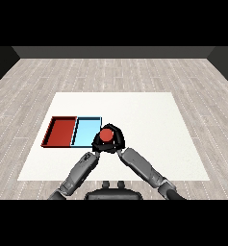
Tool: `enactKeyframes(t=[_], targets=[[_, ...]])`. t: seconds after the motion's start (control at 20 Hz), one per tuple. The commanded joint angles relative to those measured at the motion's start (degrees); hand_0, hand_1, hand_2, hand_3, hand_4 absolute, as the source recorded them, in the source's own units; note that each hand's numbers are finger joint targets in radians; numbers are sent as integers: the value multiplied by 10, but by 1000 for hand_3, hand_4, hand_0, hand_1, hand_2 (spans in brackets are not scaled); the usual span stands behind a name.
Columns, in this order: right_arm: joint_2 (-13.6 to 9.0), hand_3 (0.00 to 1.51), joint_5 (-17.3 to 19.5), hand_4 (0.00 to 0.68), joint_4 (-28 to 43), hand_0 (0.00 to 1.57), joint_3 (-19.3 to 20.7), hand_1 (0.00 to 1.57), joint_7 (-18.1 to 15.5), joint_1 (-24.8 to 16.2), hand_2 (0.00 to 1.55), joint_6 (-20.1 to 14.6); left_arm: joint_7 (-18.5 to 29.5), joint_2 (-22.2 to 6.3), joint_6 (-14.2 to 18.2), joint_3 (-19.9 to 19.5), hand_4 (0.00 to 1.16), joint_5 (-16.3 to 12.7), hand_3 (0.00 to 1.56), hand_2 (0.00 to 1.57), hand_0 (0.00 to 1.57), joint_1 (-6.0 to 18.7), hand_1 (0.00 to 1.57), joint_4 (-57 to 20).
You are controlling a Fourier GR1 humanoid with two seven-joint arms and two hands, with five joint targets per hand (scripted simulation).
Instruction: Pick the red can and put it in the red box
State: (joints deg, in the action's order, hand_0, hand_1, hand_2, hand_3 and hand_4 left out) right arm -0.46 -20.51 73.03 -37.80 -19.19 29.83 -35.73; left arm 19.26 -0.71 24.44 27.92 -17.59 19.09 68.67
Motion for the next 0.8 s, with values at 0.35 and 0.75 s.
enactKeyframes(t=[0.35, 0.75], targets=[[4, 1379, -10, 607, -16, 1463, 10, 1463, 3, 22, 1447, 13, -19, 7, 94, -20, 1004, 25, 1408, 1513, 1568, 27, 1568, -13], [4, 1254, -108, 123, -19, 1324, -12, 1324, -76, 14, 1316, -1, -29, 5, 126, 0, 1080, 52, 1436, 1527, 1571, -23, 1571, 55]])
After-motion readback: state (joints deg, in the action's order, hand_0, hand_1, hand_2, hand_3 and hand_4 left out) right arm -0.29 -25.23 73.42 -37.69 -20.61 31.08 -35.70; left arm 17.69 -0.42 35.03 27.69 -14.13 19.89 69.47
